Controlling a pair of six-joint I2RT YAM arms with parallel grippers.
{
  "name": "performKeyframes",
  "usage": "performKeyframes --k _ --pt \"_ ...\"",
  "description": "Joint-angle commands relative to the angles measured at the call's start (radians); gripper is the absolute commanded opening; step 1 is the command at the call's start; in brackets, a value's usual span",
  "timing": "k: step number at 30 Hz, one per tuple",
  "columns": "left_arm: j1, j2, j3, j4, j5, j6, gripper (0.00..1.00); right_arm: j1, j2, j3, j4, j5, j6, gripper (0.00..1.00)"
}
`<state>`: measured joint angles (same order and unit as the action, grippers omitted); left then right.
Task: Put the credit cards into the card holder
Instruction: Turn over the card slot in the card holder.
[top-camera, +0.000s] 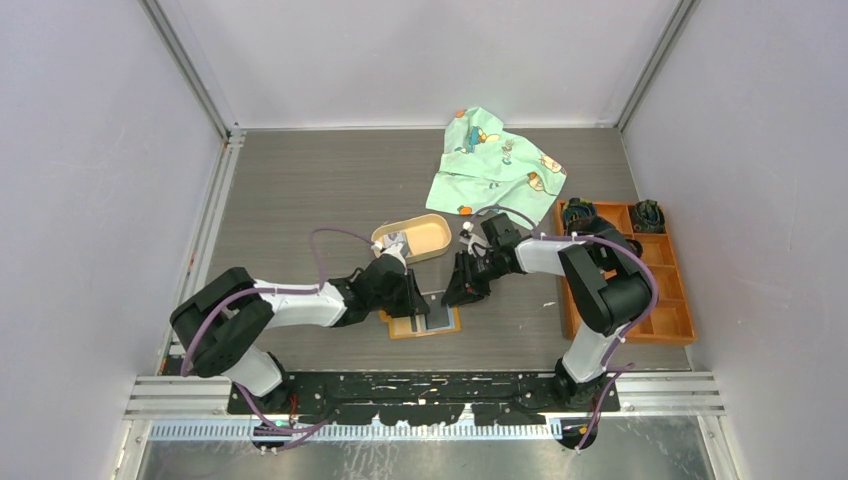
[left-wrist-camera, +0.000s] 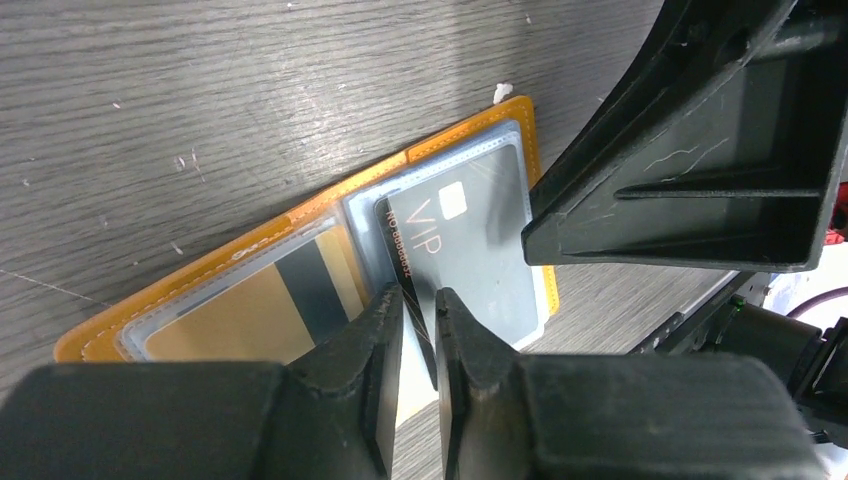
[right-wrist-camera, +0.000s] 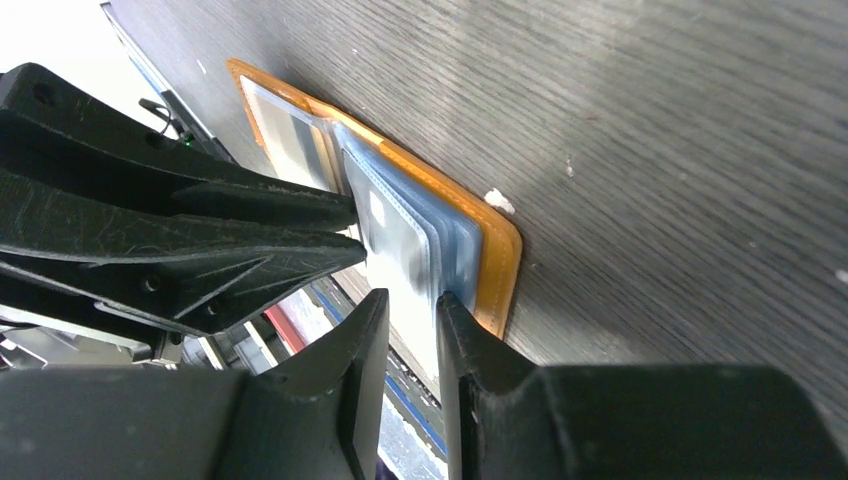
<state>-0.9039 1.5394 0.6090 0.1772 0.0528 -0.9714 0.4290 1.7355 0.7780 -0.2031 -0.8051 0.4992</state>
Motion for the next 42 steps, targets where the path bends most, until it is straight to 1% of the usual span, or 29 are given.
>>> performKeyframes --k 1,5,8,17,23,31,35,42 --pt "-0.006 0.024 0.02 0.05 -0.002 -0.008 0.18 0.007 0.004 0.032 0.008 -0.045 -0.003 0.29" --pt "-0.006 0.024 0.02 0.051 0.0 -0.009 0.18 0.006 -0.004 0.034 0.022 -0.077 0.008 0.25" --pt "-0.006 0.023 0.017 0.051 -0.002 -0.008 0.17 0.007 -0.014 0.032 0.033 -0.103 0.016 0.25" --pt "-0.006 0.025 0.011 0.07 0.007 -0.009 0.18 0.007 -0.017 0.023 0.085 -0.19 0.051 0.3" --pt "-0.001 0.004 -0.012 0.112 0.024 -0.014 0.21 0.006 -0.01 0.022 0.1 -0.224 0.059 0.32" --pt "0.039 -0.002 -0.087 0.247 0.104 -0.046 0.26 0.006 0.01 0.004 0.179 -0.265 0.125 0.37" --pt "0.054 -0.018 -0.126 0.294 0.127 -0.057 0.29 0.007 0.025 0.004 0.197 -0.274 0.152 0.37" --pt "0.078 -0.055 -0.176 0.327 0.145 -0.066 0.32 0.013 0.054 -0.005 0.298 -0.31 0.237 0.37"
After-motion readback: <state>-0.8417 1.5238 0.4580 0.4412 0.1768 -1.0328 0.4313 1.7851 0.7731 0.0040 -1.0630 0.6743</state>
